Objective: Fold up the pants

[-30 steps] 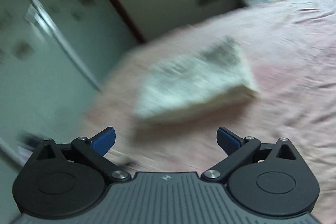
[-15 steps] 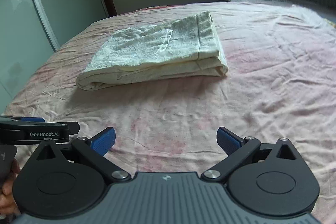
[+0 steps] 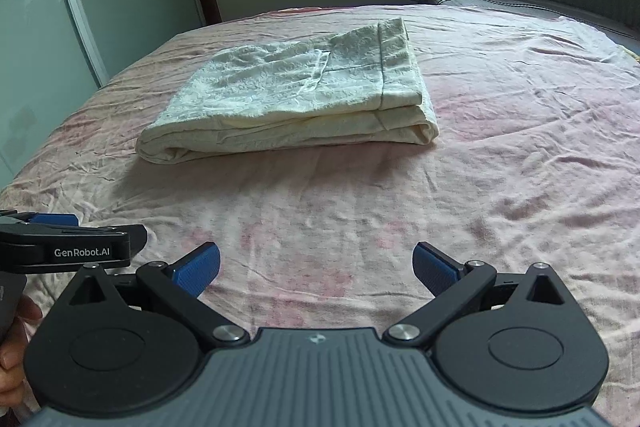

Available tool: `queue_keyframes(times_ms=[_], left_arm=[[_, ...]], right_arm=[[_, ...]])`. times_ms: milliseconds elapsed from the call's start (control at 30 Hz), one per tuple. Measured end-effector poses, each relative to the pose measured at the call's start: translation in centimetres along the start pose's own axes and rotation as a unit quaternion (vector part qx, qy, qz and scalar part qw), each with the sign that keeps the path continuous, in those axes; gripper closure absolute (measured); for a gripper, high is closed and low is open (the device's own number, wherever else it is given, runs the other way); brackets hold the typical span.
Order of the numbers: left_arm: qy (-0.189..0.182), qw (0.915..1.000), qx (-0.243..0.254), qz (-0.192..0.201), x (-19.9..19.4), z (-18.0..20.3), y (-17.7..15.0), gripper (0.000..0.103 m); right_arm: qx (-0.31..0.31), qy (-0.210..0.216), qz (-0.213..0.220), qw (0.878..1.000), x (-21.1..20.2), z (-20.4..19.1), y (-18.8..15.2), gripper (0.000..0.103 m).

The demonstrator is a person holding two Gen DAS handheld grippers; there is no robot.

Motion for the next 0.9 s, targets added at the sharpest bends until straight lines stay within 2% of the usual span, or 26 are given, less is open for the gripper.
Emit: queue_keyframes(times_ms=[300,900], left_arm=[[0.001,1.0,0.004,-0.003,0.33,-0.07,-0.08,0.011],[-0.006,0.9999,0.004,-0.007,0.57,0.1,-0.17,0.007]], right_arm=[[0.016,0.02,-0.013,1.0,0.28,0.46,-0.05,0.0],[0.012,0.016,-0.017,1.0,0.38,0.28,-0.13,0.0]])
Point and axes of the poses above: each gripper's, at about its wrist camera, not at the fingertips, and x roughly the way its jaws point, z to its right, y to its top, the point moved 6 cm from there along x, roughly the way its jaws point, and after that the axes turned 4 degrees about -z, right-handed, at the moved point
